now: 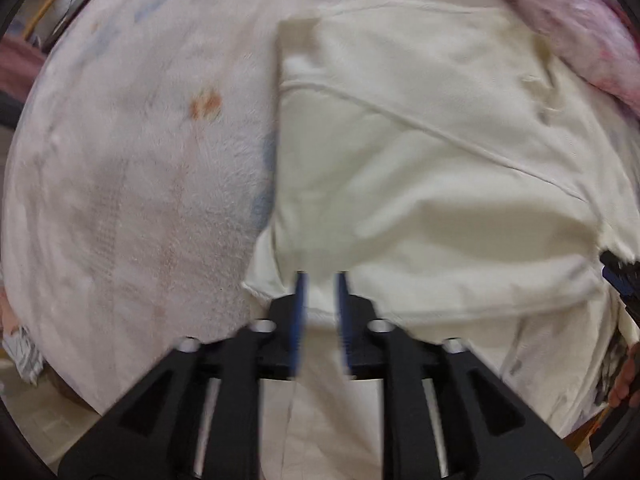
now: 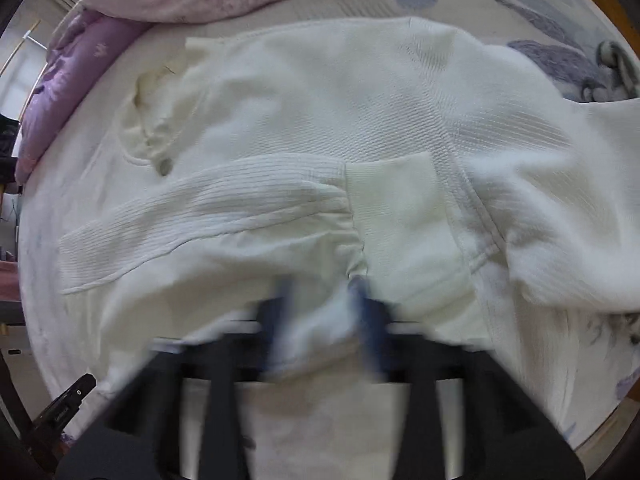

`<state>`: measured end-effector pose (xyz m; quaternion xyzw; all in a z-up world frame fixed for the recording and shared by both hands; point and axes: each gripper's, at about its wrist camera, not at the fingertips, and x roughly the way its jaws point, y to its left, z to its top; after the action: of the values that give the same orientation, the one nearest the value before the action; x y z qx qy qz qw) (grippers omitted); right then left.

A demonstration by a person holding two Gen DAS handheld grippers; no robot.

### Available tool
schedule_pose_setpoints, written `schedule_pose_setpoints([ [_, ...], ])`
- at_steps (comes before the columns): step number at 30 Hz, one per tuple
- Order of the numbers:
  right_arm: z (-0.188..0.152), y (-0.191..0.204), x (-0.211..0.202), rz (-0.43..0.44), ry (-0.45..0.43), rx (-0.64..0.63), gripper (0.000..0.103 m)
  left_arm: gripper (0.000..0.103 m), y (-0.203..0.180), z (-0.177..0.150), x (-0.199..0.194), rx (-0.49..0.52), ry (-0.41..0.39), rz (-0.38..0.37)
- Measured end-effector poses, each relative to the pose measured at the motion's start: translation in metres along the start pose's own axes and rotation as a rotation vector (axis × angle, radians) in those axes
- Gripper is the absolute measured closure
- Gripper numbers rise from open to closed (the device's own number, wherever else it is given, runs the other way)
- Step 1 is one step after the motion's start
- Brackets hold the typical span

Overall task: Fold large clothes
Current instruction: 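Open the left tool and release the folded side onto the jacket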

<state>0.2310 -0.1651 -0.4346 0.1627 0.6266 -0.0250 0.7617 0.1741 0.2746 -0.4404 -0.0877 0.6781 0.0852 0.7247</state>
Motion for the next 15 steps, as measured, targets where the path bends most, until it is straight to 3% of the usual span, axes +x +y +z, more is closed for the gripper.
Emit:
schedule_pose_setpoints([
  [2, -0.006, 0.004, -0.016, -0.005, -0.052, -0.022, 0.036, 0.058, -0.006, -0.003, -0.009, 0.011, -0.021, -0.005],
  [5, -0.018, 0.016, -0.030, 0.012, -0.030, -0.073, 0.036, 0.058, -0.005, -0.005, -0.025, 0.015, -0.014, -0.001],
  [8, -0.027, 0.016, -0.051, 0.024, -0.039, -0.092, 0.036, 0.058, -0.047, -0.013, -0.033, 0.005, -0.011, -0.009],
  [11, -0.035, 0.016, -0.068, 0.037, -0.048, -0.073, 0.036, 0.046, -0.066, -0.027, -0.057, 0.023, -0.031, -0.024],
  [15, -0.041, -0.001, -0.102, 0.071, -0.057, -0.033, 0.036, 0.045, -0.092, -0.038, -0.092, 0.045, -0.059, -0.065],
])
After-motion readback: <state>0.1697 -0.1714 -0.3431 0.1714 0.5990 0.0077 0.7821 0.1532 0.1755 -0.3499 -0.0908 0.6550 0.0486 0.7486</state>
